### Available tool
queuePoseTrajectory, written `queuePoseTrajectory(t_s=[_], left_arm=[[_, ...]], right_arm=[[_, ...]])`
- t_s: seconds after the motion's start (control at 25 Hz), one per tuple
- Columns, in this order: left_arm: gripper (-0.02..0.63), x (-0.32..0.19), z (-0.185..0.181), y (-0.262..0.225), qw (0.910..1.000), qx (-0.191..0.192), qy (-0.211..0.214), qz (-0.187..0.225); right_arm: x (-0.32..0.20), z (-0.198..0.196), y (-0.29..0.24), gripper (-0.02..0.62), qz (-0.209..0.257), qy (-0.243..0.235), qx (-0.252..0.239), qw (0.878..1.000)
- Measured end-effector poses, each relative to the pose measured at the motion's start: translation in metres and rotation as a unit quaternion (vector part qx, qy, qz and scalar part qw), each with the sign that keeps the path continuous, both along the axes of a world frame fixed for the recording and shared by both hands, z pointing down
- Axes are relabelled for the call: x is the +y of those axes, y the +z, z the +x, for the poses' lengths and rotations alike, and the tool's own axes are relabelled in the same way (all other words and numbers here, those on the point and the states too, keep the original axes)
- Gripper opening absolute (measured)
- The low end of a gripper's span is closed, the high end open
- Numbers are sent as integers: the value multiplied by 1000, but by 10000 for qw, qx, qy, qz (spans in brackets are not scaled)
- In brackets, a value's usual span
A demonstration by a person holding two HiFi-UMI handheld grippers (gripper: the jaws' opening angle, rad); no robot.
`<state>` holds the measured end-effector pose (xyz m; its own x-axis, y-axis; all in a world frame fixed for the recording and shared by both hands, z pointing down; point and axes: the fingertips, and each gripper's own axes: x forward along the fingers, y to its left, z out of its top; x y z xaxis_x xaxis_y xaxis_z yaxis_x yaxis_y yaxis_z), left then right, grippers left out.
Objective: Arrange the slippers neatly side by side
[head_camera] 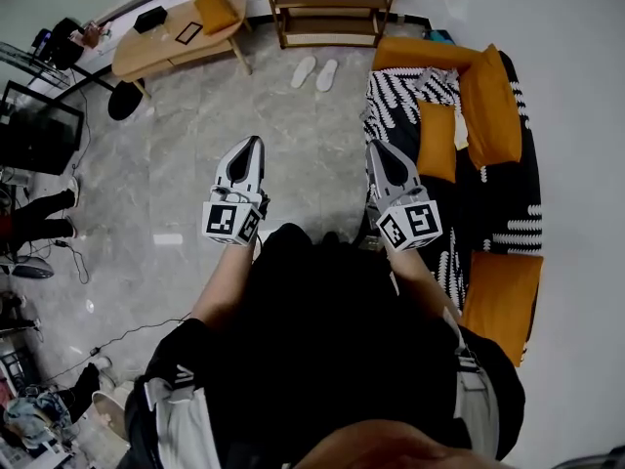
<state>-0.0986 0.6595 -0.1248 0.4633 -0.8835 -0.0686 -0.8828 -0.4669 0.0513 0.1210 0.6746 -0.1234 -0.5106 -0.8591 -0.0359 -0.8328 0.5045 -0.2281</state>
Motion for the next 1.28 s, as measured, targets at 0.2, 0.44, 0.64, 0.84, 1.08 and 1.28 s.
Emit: queuePoseTrajectory(t_s=[0.2,0.44,0.64,0.84,1.08,1.28], left_arm=[[14,-6,-5,16,9997,5,98,-241],[15,-48,0,32,9988,241,295,-312],[14,-118,-4,35,9986,396,306,-194],[14,-194,-23,32,9979,624,169,-85],[14,-274,-50,25,9965,819,132,-76],[14,-324,-49,25,9953,907,338,-50]], right_arm=[[-16,-1,10,32,-108,-29,-75,9999],[-50,-3,28,32,-346,18,-13,9994],[-106,-3,35,32,-476,67,220,9986],[-189,-13,23,32,-383,6,546,9978],[-268,-34,-4,32,-243,-21,690,9973],[-310,-31,0,32,-308,153,641,9973]])
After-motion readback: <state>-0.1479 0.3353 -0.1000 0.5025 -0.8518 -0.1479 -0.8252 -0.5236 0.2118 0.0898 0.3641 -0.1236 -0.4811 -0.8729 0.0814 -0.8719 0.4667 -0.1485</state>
